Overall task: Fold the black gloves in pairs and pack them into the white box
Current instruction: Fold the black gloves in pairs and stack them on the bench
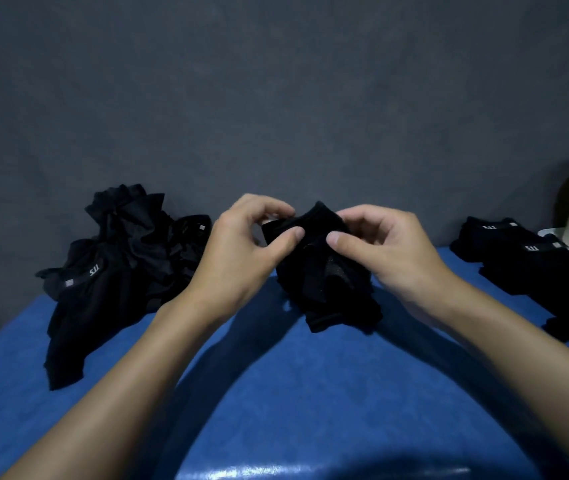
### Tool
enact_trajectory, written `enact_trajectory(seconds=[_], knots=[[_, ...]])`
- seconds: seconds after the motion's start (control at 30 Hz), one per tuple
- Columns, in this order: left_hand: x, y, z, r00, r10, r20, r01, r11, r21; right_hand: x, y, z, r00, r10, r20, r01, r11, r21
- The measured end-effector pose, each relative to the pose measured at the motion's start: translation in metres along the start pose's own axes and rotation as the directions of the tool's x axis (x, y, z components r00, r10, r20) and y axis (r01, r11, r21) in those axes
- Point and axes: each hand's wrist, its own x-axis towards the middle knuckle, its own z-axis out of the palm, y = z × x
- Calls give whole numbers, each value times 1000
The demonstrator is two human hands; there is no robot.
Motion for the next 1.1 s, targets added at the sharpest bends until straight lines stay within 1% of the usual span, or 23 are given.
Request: enact_trajectory(seconds=[0.07,0.13,0.17,0.23,0.33,0.4,0.47,0.53,0.57,0.67,0.73,0.83,0.9,0.93,1.0,1.1], knots=[[-1,-3,-1,999,-16,-48,19,998,66,2,1,0,999,-12,-50,13,1000,18],[1,-1,-2,996,-24,-81,31,996,79,2,0,0,995,-32,-96,36,999,35],[1,0,-3,997,-31,-72,34,998,50,3,0,0,992,-41,-116,47,998,44],[3,6,-3,998,-58,-12,57,998,-39,3,-1,0,990,-54,-127,62,997,54],[2,16,1,993,-105,60,113,982,-154,1,-5,1,998,-53,-39,54,998,33],[1,21,2,980,-179,90,196,951,-238,-2,-6,1,999,-24,43,23,999,34],[2,22,1,963,-235,135,266,912,-312,-4,-4,2,997,-17,77,18,1000,-9],[1,19,1,963,-216,163,259,909,-325,-3,-2,4,997,-51,52,54,996,-72],[1,16,2,968,-199,156,240,917,-318,-2,-2,4,997,-72,22,74,992,-99],[-1,12,2,977,-160,143,191,950,-247,3,1,0,993,-94,-67,82,984,-157],[-2,13,2,976,-130,174,173,950,-258,4,0,-4,996,-69,-49,60,985,-165],[-3,16,1,978,-90,188,146,940,-309,4,1,-7,1000,-24,-15,22,992,-124],[-4,17,3,980,-91,179,150,925,-348,4,-2,-6,998,-46,-51,40,993,-115],[-5,18,3,978,-115,176,175,910,-376,4,-3,-6,996,-56,-76,49,995,-91],[-5,17,3,970,-158,184,220,891,-396,4,-4,-6,994,-44,-100,45,999,12],[-5,13,3,975,-153,161,203,911,-359,3,-4,-5,997,16,-80,-6,993,114]])
